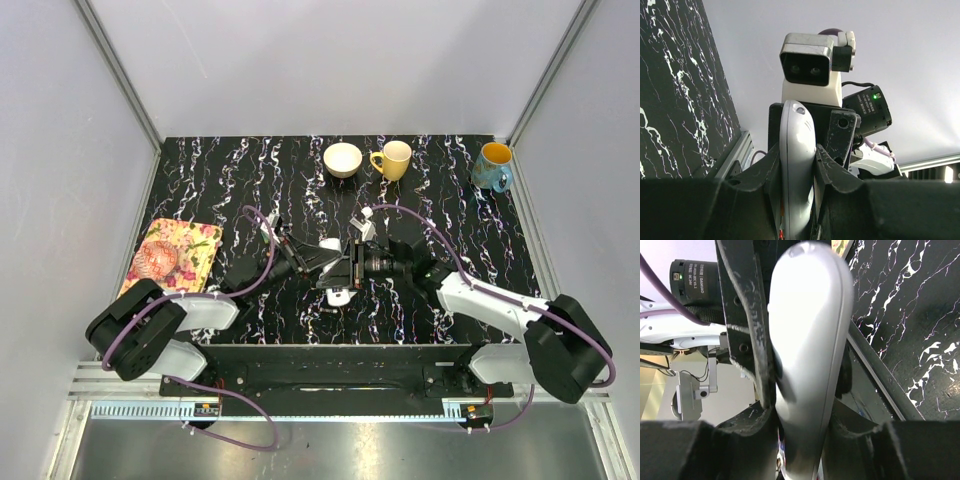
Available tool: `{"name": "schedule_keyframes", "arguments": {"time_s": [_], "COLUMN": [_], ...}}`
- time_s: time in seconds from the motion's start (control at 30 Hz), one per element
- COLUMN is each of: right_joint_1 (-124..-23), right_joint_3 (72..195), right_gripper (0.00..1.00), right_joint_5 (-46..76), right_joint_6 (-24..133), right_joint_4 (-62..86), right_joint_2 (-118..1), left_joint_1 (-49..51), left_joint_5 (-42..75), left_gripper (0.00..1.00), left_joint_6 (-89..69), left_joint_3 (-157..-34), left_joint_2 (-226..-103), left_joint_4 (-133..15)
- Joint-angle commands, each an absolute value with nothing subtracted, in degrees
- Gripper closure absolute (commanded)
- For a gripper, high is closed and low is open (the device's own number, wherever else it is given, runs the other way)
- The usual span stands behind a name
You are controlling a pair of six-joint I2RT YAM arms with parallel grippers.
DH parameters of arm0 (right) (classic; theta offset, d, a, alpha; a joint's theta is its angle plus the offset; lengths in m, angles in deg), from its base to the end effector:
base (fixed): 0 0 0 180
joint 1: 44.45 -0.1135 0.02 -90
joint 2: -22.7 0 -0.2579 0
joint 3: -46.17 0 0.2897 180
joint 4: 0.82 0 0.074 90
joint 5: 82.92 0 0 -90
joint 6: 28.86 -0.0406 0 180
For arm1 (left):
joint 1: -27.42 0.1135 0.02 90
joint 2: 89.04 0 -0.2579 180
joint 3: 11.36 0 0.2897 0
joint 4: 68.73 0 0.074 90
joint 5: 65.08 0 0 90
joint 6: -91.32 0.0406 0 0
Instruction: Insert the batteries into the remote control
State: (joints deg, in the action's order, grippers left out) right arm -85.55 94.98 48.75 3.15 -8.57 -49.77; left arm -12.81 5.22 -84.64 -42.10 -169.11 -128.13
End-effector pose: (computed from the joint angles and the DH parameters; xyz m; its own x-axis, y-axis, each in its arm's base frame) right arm 0.2144 0.2228 0.2146 -0.9344 0.0254 -0.3552 -0.3405 0.2284 0.9121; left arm 0.2010 -0.1879 0.1674 -0.8499 -0.5111 -0.1282 0.1939 -0.0771 -0.9780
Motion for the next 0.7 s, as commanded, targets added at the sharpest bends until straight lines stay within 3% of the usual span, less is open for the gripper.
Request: {"name": "schedule_keyframes", "arguments": {"time_s": [0.0,0.13,0.17,0.27,0.37,0.57,0.67], "right_joint_1": [-85.67,-85.67,-85.67,-85.67,-85.23,-82.25,-81.72], "right_joint_3": [97.32,98.2,98.72,101.44,104.35,109.44,112.17], "right_gripper": [0.61,0.46,0.33,0.12,0.0,0.0,0.0], "right_joint_5": [47.6,47.17,46.9,44.79,42.86,37.42,28.11], "right_joint_6": [3.14,4.71,5.41,8.66,12.88,22.28,27.21], "right_joint_4": [-11.1,-8.48,-5.68,1.78,9.69,26.21,34.65], "right_joint_2": [-51.22,-49.12,-48.24,-44.72,-42.26,-36.55,-34.7], "left_joint_1": [-14.51,-14.16,-13.89,-12.75,-11.34,-6.43,-3.35], "left_joint_5": [5.23,5.32,5.23,5.41,5.14,3.04,2.42], "left_gripper": [1.0,1.0,1.0,1.0,1.0,1.0,1.0], "left_joint_6": [-86.14,-84.74,-84.47,-83.32,-82.53,-80.51,-78.14], "left_joint_3": [-44.32,-43.62,-43.44,-42.3,-41.77,-41.16,-40.28], "left_joint_2": [-169.2,-168.76,-168.58,-168.14,-168.06,-165.51,-161.74], "left_joint_4": [-149.07,-148.72,-147.58,-146.08,-144.94,-139.85,-133.88]}}
